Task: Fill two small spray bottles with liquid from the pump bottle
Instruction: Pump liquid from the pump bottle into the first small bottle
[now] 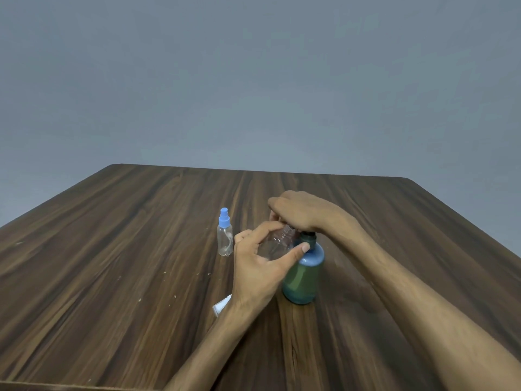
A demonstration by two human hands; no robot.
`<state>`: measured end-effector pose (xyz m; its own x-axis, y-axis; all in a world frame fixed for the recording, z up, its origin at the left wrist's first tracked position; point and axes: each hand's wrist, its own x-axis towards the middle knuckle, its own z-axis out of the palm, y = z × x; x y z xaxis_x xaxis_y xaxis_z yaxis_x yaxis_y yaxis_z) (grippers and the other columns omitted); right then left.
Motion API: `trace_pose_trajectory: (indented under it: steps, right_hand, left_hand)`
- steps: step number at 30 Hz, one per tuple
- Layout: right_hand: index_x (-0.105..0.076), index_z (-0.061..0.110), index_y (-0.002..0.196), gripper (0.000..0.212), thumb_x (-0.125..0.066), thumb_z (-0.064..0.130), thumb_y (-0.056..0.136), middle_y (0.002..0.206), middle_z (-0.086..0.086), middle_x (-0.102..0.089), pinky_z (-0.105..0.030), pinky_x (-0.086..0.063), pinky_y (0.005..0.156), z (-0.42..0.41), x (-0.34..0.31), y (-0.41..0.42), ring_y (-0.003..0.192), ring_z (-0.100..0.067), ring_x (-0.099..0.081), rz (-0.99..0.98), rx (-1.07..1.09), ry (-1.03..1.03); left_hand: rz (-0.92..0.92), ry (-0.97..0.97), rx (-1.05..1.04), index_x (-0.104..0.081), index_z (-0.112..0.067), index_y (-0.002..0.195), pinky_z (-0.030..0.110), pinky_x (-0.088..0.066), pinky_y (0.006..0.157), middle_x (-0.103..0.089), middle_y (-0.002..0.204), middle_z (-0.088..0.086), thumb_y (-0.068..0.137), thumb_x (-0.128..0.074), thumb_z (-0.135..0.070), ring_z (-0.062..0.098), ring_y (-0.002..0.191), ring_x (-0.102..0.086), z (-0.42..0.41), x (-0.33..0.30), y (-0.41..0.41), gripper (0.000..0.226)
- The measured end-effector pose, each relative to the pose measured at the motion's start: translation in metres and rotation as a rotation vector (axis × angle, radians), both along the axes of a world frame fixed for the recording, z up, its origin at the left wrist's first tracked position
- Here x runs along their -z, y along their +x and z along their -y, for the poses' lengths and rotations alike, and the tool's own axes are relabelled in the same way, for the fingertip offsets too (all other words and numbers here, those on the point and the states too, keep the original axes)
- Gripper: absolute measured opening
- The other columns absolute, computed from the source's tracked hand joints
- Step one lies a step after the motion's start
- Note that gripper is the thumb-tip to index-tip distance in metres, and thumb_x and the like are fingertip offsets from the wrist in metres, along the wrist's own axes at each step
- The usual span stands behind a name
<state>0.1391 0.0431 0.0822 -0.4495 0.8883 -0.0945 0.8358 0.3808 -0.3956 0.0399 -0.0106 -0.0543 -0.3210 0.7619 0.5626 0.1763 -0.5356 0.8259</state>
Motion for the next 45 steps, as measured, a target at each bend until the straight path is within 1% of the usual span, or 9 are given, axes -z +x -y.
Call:
trace_pose_trajectory:
  steps: [2, 7, 11, 16, 21, 25, 31, 34, 45]
  right_hand:
    - [-0.062, 0.021, 0.078, 0.056, -0.018, 0.054, 0.067, 0.106, -0.008, -0.076, -0.049, -0.055, 0.089, -0.002, 0.004, -0.002, 0.088, -0.027, -0.066, 0.062, -0.038, -0.01]
    - [-0.07, 0.02, 0.078, 0.049, -0.028, 0.034, 0.1, 0.099, -0.004, -0.08, -0.044, -0.054, 0.088, -0.002, -0.001, 0.0, 0.082, -0.022, -0.067, -0.033, -0.015, -0.019]
    - [-0.07, 0.015, 0.083, 0.054, -0.025, 0.045, 0.083, 0.104, -0.006, -0.079, -0.051, -0.055, 0.095, -0.002, 0.006, -0.002, 0.092, -0.028, -0.07, -0.016, 0.003, -0.007]
    - [-0.078, 0.007, 0.088, 0.049, -0.036, 0.028, 0.101, 0.09, -0.019, -0.081, -0.031, -0.05, 0.064, -0.008, -0.008, 0.003, 0.068, -0.028, -0.067, -0.137, 0.001, -0.102]
    - [-0.08, 0.006, 0.095, 0.051, -0.034, 0.025, 0.104, 0.1, -0.018, -0.081, -0.038, -0.054, 0.076, -0.011, -0.004, 0.0, 0.079, -0.031, -0.07, -0.069, -0.028, -0.102]
    - [-0.069, 0.024, 0.073, 0.041, -0.032, 0.036, 0.088, 0.103, -0.005, -0.079, -0.042, -0.053, 0.076, -0.013, 0.012, -0.001, 0.083, -0.021, -0.069, 0.005, -0.014, 0.03]
    - [-0.08, 0.019, 0.083, 0.042, -0.043, 0.033, 0.092, 0.087, 0.002, -0.079, -0.039, -0.056, 0.08, -0.009, 0.003, 0.001, 0.085, -0.022, -0.071, -0.105, 0.085, 0.125]
    - [-0.078, 0.02, 0.078, 0.046, -0.036, 0.038, 0.079, 0.093, 0.0, -0.077, -0.041, -0.053, 0.077, -0.009, 0.01, 0.0, 0.087, -0.026, -0.07, -0.061, 0.074, 0.099]
    - [-0.078, 0.017, 0.077, 0.043, -0.038, 0.034, 0.079, 0.083, -0.001, -0.076, -0.04, -0.051, 0.072, -0.013, 0.011, 0.0, 0.081, -0.027, -0.069, -0.069, 0.07, 0.108]
  left_hand:
    - [-0.001, 0.003, -0.006, -0.08, -0.036, 0.105, 0.061, -0.062, 0.093, -0.083, 0.101, -0.003, 0.073, -0.095, -0.055, 0.044, 0.108, -0.073, 0.0, 0.0, 0.0, 0.041]
    - [-0.009, 0.004, -0.008, -0.08, -0.039, 0.106, 0.058, -0.063, 0.093, -0.083, 0.103, -0.004, 0.073, -0.094, -0.055, 0.045, 0.11, -0.072, 0.001, 0.0, 0.0, 0.039]
    - [0.006, 0.003, -0.018, -0.081, -0.035, 0.106, 0.057, -0.064, 0.092, -0.082, 0.103, 0.0, 0.071, -0.095, -0.055, 0.045, 0.11, -0.072, 0.0, 0.001, 0.0, 0.043]
    - [-0.015, 0.009, 0.002, -0.08, -0.038, 0.108, 0.058, -0.063, 0.093, -0.084, 0.103, -0.005, 0.075, -0.094, -0.055, 0.045, 0.111, -0.072, 0.002, 0.0, 0.001, 0.04]
    - [-0.037, 0.013, -0.009, -0.079, -0.038, 0.11, 0.058, -0.063, 0.093, -0.084, 0.105, -0.008, 0.075, -0.093, -0.055, 0.045, 0.11, -0.073, 0.002, -0.001, -0.001, 0.041]
    - [-0.053, 0.02, -0.033, -0.079, -0.034, 0.111, 0.057, -0.064, 0.092, -0.083, 0.105, -0.003, 0.074, -0.093, -0.056, 0.043, 0.108, -0.074, 0.0, 0.002, -0.002, 0.045]
    - [-0.023, 0.018, -0.015, -0.079, -0.036, 0.109, 0.059, -0.063, 0.092, -0.083, 0.103, -0.006, 0.074, -0.094, -0.055, 0.043, 0.108, -0.074, 0.001, 0.002, 0.0, 0.043]
    - [-0.023, 0.026, -0.002, -0.08, -0.033, 0.107, 0.06, -0.063, 0.092, -0.084, 0.102, -0.006, 0.075, -0.093, -0.051, 0.038, 0.106, -0.076, 0.001, 0.001, 0.0, 0.039]
    - [-0.036, 0.029, -0.017, -0.08, -0.033, 0.107, 0.059, -0.063, 0.091, -0.084, 0.102, -0.006, 0.075, -0.093, -0.051, 0.036, 0.106, -0.076, 0.003, -0.001, 0.0, 0.038]
